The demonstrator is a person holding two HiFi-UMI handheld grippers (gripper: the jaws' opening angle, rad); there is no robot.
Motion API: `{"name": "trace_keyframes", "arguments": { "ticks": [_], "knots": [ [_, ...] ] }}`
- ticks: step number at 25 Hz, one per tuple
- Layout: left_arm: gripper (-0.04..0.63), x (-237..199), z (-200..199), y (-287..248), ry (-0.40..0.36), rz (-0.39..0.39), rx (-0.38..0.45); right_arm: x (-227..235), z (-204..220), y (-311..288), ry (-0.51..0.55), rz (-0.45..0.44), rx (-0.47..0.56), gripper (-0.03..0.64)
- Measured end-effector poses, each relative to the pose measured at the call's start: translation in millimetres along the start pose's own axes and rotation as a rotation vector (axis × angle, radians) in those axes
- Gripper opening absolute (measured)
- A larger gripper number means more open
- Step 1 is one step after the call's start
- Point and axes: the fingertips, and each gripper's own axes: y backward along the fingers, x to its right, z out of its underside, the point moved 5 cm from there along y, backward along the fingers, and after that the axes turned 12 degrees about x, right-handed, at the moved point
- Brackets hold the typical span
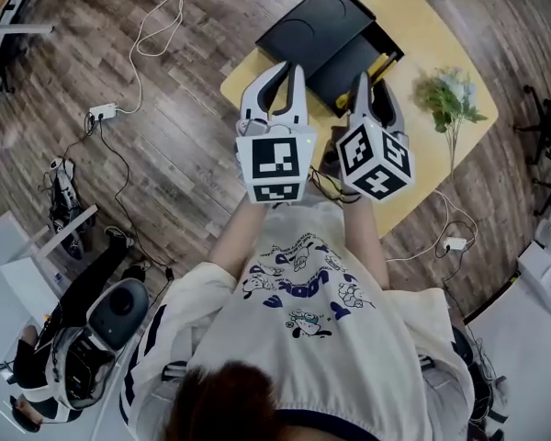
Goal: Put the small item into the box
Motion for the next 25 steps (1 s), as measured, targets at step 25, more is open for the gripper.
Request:
{"name": "trace_keyframes", "arguments": {
  "ticks": [25],
  "knots": [
    [0.028, 4, 69, -79, 0.006, 0.068, -0.168, 41, 66, -74, -0.097, 0.194, -0.236, 0.124]
  ]
}}
